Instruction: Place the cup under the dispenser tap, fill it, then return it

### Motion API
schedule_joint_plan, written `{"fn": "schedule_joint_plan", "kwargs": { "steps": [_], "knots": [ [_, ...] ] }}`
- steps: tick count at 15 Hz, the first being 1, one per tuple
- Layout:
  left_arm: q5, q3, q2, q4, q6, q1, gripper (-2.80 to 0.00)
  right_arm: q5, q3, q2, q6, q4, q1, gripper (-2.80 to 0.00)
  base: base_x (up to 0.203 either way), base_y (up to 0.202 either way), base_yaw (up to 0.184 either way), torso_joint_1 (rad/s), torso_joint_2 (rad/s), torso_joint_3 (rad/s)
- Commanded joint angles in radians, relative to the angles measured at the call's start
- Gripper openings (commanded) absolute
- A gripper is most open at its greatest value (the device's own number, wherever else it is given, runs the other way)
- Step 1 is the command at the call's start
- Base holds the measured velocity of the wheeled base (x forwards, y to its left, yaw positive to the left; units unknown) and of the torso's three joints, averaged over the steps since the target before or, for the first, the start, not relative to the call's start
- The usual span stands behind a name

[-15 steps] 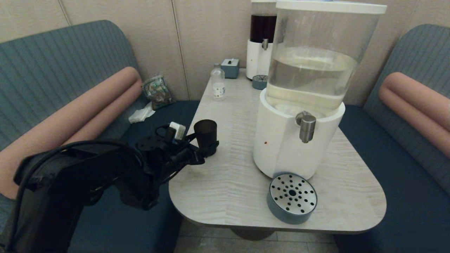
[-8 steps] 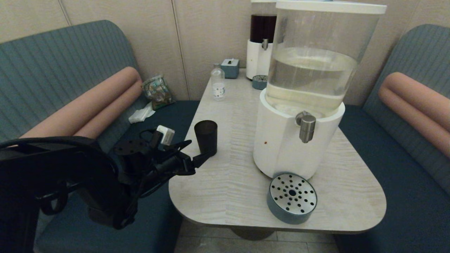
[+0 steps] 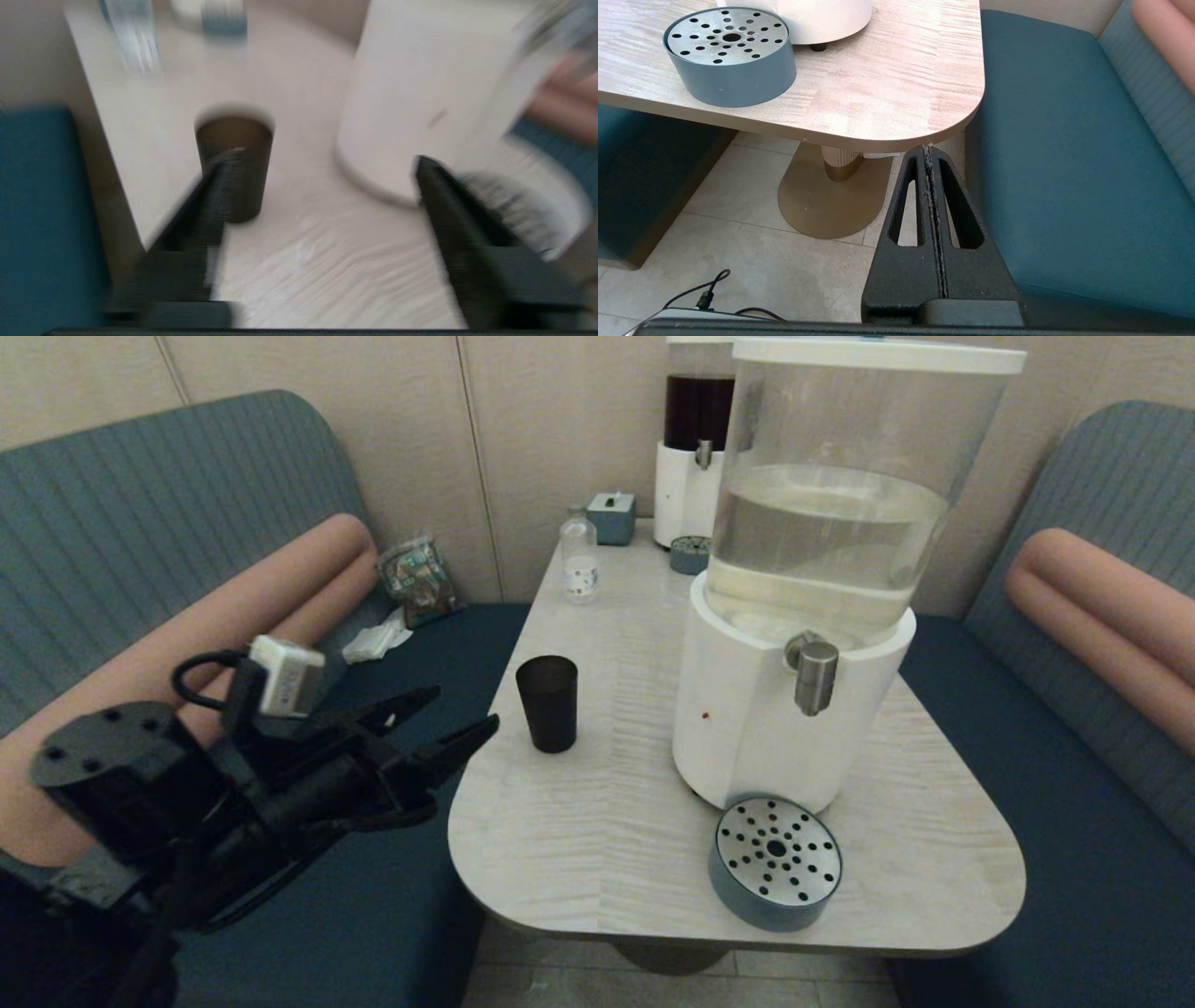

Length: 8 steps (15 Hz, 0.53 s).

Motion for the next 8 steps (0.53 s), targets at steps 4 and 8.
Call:
{"fn": "schedule_joint_plan", "kwargs": {
  "steps": [4, 8],
  "knots": [
    [0.123, 0.115, -0.479, 0.014, -0.047, 0.001, -2.80, 0.001, 0.001, 0.000, -0.001, 0.000, 0.000, -2.80, 0.000, 0.000, 0.000, 0.000, 0.00, 0.000],
    [0.264, 0.152, -0.791, 0.105, -0.089, 0.055, -2.80, 0.001, 0.001, -0.002, -0.001, 0.000, 0.000, -2.80, 0.000, 0.000, 0.000, 0.000, 0.00, 0.000]
  ]
}}
